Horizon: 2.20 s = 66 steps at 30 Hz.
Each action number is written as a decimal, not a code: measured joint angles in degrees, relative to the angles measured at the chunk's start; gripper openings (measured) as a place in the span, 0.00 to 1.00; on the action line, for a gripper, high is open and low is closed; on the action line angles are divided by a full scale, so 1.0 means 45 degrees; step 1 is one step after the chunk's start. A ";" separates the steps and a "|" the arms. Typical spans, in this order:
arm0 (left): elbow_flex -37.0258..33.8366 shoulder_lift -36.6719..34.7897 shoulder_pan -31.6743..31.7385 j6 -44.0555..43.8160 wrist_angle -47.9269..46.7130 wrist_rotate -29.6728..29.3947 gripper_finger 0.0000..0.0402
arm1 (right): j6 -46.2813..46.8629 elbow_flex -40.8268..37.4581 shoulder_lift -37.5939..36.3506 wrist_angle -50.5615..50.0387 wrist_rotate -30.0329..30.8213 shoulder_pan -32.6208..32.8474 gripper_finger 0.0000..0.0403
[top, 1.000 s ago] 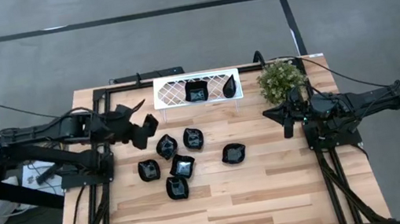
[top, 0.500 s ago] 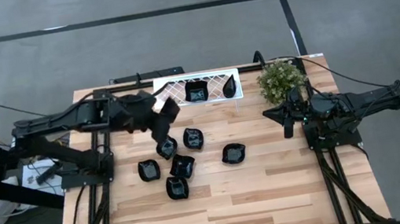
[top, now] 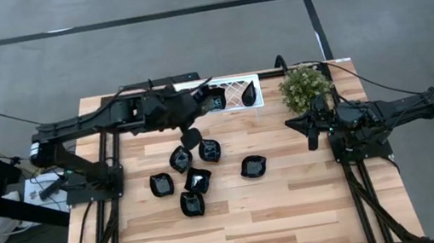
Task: Pick & Place Mini shaped plates
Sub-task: Stack the distorted square plate on top of the distorted square plate on the shelf
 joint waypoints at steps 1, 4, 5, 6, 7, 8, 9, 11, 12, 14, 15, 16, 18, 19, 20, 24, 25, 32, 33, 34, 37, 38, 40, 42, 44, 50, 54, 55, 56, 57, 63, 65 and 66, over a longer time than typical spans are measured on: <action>0.0000 0.0130 0.0050 0.0552 0.0141 -0.0197 0.01 | 0.0000 0.0000 -0.0005 0.0000 0.0000 0.0000 0.05; 0.0000 0.0485 0.0191 0.2220 0.0631 -0.0525 0.01 | 0.0005 0.0000 0.0000 0.0002 0.0000 0.0000 0.05; 0.0000 0.0570 0.0244 0.2850 0.0842 -0.0529 0.01 | 0.0005 0.0000 -0.0005 0.0005 0.0000 0.0000 0.05; 0.0000 0.0665 0.0258 0.3500 0.1015 -0.0536 0.01 | 0.0005 0.0000 -0.0005 0.0005 0.0000 0.0000 0.05; 0.0000 0.0746 0.0258 0.4115 0.1232 -0.0538 0.01 | 0.0005 0.0000 -0.0004 0.0005 0.0000 0.0000 0.05; 0.0000 0.0829 0.0253 0.4593 0.1444 -0.0533 0.01 | 0.0005 0.0000 0.0000 0.0005 0.0000 0.0000 0.05; 0.0000 0.0914 0.0258 0.5004 0.1663 -0.0529 0.01 | 0.0005 0.0000 -0.0005 0.0005 0.0000 0.0000 0.05; 0.0000 0.0972 0.0316 0.5551 0.1881 -0.0511 0.01 | 0.0005 0.0000 0.0000 0.0008 0.0000 0.0000 0.05; 0.0004 0.1035 0.0362 0.5771 0.1997 -0.0529 0.01 | 0.0006 0.0000 -0.0004 0.0009 0.0000 0.0000 0.05; 0.0007 0.1089 0.0525 0.6070 0.2027 -0.0529 0.01 | 0.0006 0.0000 0.0000 0.0010 0.0000 0.0000 0.05; 0.0005 0.1158 0.0601 0.6095 0.2024 -0.0531 0.01 | 0.0010 0.0000 -0.0005 0.0010 0.0000 0.0005 0.05; 0.0005 0.1196 0.0687 0.6096 0.2093 -0.0529 0.01 | 0.0010 0.0000 -0.0005 0.0010 0.0000 0.0002 0.05; 0.0005 0.1316 0.0857 0.6109 0.2088 -0.0530 0.01 | 0.0010 0.0000 0.0000 0.0005 0.0000 0.0005 0.05; 0.0005 0.1356 0.0923 0.6158 0.2095 -0.0530 0.01 | 0.0010 0.0000 -0.0005 0.0005 0.0000 -0.0001 0.05; 0.0000 0.1457 0.0966 0.6232 0.2058 -0.0533 0.01 | 0.0010 0.0000 -0.0005 0.0005 0.0000 0.0000 0.05; -0.0010 0.1737 0.1045 0.6595 0.2065 -0.0530 0.01 | 0.0010 0.0000 -0.0005 -0.0024 0.0000 0.0005 0.05; -0.0010 0.1773 0.1045 0.6607 0.2099 -0.0524 0.01 | 0.0010 0.0000 -0.0001 -0.0028 0.0000 -0.0003 0.05; -0.0005 0.2476 0.1045 0.6857 0.1876 -0.0526 0.01 | 0.0019 0.0000 0.0000 -0.0086 0.0000 -0.0001 0.05; -0.0005 0.2588 0.1045 0.6857 0.1853 -0.0535 0.01 | 0.0023 0.0000 -0.0004 -0.0084 0.0000 0.0005 0.05; -0.0005 0.2693 0.1045 0.6861 0.1780 -0.0605 0.01 | 0.0032 0.0000 -0.0003 -0.0086 0.0000 -0.0003 0.05; -0.0010 0.2977 0.1045 0.7022 0.1697 -0.1147 0.01 | 0.0044 0.0000 0.0000 -0.0092 0.0000 0.0000 0.05; -0.0010 0.3021 0.1045 0.7176 0.1704 -0.1238 0.01 | 0.0044 0.0000 -0.0005 -0.0087 0.0000 0.0000 0.05; -0.0010 0.3029 0.1045 0.7264 0.1671 -0.1254 0.01 | 0.0044 0.0000 -0.0004 -0.0132 0.0000 0.0000 0.05; -0.0010 0.3056 0.1045 0.7275 0.1614 -0.1249 0.01 | 0.0044 0.0000 -0.0004 -0.0174 0.0000 0.0000 0.05; -0.0010 0.3056 0.1045 0.7282 0.1195 -0.1239 0.01 | 0.0044 0.0000 0.0000 -0.0254 0.0000 0.0000 0.05; -0.0010 0.3082 0.1093 0.7280 0.1159 -0.1244 0.01 | 0.0039 0.0000 0.0000 -0.0282 0.0000 0.0000 0.05; -0.0010 0.3300 0.1259 0.7280 0.1009 -0.1205 0.01 | 0.0029 0.0000 -0.0005 -0.0293 0.0000 0.0005 0.05; -0.0010 0.3347 0.1339 0.7280 0.0992 -0.1196 0.01 | 0.0028 0.0000 -0.0004 -0.0309 0.0000 0.0003 0.05; -0.0015 0.3352 0.1415 0.7280 0.0925 -0.1187 0.01 | 0.0029 0.0000 0.0000 -0.0316 0.0000 0.0005 0.05; -0.0019 0.3350 0.1467 0.7279 0.0925 -0.1155 0.01 | 0.0029 0.0000 -0.0005 -0.0316 0.0000 0.0005 0.05; -0.0019 0.3263 0.1544 0.7241 0.0945 -0.1084 0.01 | 0.0015 0.0000 -0.0003 -0.0355 0.0000 0.0005 0.05; -0.0019 0.3259 0.1525 0.7206 0.0848 -0.1036 0.01 | 0.0015 0.0000 -0.0004 -0.0364 0.0000 0.0005 0.05; -0.0019 0.3260 0.1506 0.7197 0.0798 -0.0921 0.01 | 0.0015 0.0000 -0.0005 -0.0364 0.0000 0.0005 0.05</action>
